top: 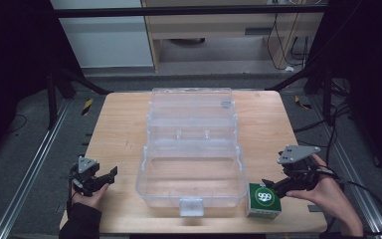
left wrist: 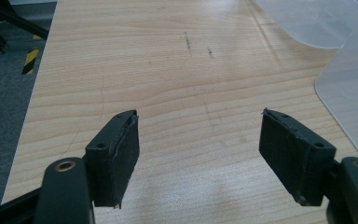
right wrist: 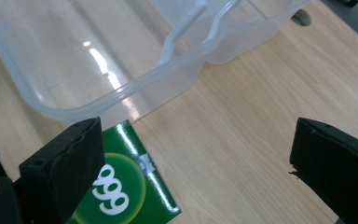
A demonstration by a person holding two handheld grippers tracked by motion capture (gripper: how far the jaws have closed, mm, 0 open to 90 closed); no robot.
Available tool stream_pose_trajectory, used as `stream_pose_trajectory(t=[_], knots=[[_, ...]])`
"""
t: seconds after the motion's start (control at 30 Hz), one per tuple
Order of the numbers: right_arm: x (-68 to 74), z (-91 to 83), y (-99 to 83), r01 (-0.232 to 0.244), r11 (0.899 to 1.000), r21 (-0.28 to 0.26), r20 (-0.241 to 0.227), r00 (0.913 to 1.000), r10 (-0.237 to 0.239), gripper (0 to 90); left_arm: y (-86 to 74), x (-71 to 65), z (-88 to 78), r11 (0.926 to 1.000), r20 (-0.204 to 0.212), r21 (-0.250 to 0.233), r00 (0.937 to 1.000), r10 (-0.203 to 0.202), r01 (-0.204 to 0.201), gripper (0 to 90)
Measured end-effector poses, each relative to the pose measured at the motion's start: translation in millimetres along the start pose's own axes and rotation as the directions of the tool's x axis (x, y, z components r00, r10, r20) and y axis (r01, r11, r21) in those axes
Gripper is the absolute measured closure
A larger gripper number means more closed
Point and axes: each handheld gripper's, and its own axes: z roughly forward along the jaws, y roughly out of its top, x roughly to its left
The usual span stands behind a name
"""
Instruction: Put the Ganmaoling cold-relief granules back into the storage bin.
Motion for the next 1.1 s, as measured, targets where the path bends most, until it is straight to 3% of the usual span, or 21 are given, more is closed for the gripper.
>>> stream_pose_trajectory(t=[0.37, 0.8, 1.1], knots=[[9.3, 7.1, -0.6, 0.081, 0.993, 0.082, -0.084, 0.9937, -0.074, 3.2, -0.4, 0.0, 1.5, 1.0, 0.002, 0.007, 1.0, 0.002, -0.002, 28.1], [24.3, 22.9, -7.1, 0.176, 0.969, 0.175, -0.165, 0.9753, -0.147, 2.5, -0.5, 0.2, 1.9, 0.9999, 0.003, 0.011, 1.0, 0.005, -0.005, 28.1], [31.2, 30.5, -11.4, 0.212, 0.953, 0.215, -0.21, 0.9634, -0.167, 2.3, -0.4, 0.2, 1.8, 0.9999, 0.003, 0.011, 1.0, 0.005, -0.005, 28.2]])
